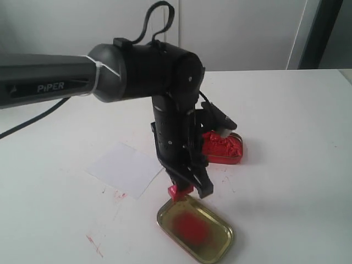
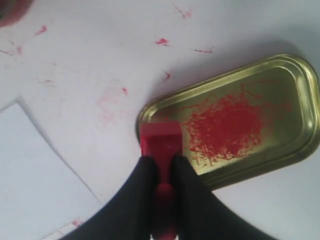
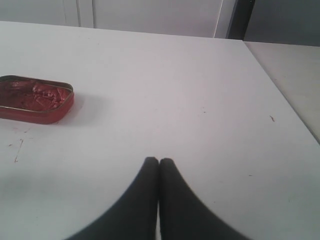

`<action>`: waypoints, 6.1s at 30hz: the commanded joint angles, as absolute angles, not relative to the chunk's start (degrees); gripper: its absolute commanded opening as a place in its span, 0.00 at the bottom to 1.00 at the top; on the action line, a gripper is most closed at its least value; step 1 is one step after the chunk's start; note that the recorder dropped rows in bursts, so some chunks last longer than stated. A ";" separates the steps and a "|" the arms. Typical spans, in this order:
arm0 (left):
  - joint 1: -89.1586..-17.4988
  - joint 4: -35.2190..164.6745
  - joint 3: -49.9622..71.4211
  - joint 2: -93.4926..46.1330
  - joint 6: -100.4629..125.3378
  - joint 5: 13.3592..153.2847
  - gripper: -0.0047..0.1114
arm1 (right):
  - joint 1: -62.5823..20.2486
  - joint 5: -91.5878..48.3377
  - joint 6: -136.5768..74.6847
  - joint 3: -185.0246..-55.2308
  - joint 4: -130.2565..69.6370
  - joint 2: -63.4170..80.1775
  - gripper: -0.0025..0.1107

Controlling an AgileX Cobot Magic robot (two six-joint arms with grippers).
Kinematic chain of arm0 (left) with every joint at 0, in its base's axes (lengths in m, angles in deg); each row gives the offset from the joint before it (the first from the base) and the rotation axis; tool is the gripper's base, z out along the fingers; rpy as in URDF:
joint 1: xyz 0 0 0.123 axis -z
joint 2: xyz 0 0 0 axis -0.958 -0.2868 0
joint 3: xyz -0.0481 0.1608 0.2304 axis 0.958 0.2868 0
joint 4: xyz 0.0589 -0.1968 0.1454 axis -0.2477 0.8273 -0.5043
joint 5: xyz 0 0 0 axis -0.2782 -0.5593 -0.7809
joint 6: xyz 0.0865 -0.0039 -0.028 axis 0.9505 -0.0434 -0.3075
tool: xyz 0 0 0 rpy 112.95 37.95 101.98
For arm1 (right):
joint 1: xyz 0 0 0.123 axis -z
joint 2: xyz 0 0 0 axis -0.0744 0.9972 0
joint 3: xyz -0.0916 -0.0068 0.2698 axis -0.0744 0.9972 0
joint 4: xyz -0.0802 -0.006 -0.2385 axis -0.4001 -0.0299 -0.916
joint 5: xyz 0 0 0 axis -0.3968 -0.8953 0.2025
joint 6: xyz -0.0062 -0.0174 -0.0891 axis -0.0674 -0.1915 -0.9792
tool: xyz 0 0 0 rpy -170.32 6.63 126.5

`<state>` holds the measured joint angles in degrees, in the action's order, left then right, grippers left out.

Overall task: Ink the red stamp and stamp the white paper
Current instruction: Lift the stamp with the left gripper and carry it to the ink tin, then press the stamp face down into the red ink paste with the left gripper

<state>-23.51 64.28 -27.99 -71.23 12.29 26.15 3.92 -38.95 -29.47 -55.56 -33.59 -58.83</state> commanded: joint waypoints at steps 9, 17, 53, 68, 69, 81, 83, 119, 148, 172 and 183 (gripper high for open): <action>-30.58 68.47 -39.03 -73.30 18.26 22.12 0.04 | 4.27 -38.20 -28.99 -55.23 -33.55 -58.92 0.02; -31.08 69.36 -51.07 -81.41 19.17 21.99 0.04 | 4.27 -38.20 -28.99 -55.23 -33.55 -58.92 0.02; -32.65 67.19 -66.82 -94.59 21.77 26.30 0.04 | 4.27 -38.20 -29.00 -55.23 -33.44 -58.92 0.02; -32.65 71.57 -66.82 -96.46 21.89 28.32 0.04 | 4.27 -38.20 -29.00 -55.23 -33.44 -58.92 0.02; -32.65 71.57 -66.82 -96.55 21.89 28.02 0.04 | 4.27 -38.20 -29.00 -55.23 -33.44 -58.92 0.02; -32.65 71.32 -66.82 -96.55 21.89 26.35 0.04 | 4.27 -38.20 -29.00 -55.23 -33.44 -58.92 0.02; -32.65 71.34 -66.82 -96.55 22.12 26.32 0.04 | 4.27 -38.20 -29.00 -55.23 -33.34 -58.92 0.02; -32.65 71.98 -66.34 -104.61 23.79 27.45 0.04 | 4.27 -38.20 -29.00 -55.23 -33.34 -58.92 0.02; -32.65 71.55 -66.86 -99.92 23.52 25.77 0.04 | 4.27 -38.20 -29.00 -55.23 -33.34 -58.92 0.02; -32.65 71.82 -67.99 -95.47 23.41 27.48 0.04 | 4.27 -38.20 -29.00 -55.23 -33.34 -58.92 0.02; -32.65 72.15 -67.99 -95.45 23.19 27.59 0.04 | 4.27 -38.20 -29.00 -55.23 -33.34 -58.92 0.02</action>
<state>-32.85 71.11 -67.74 -96.72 23.48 27.96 3.92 -38.91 -29.25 -55.56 -33.37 -58.83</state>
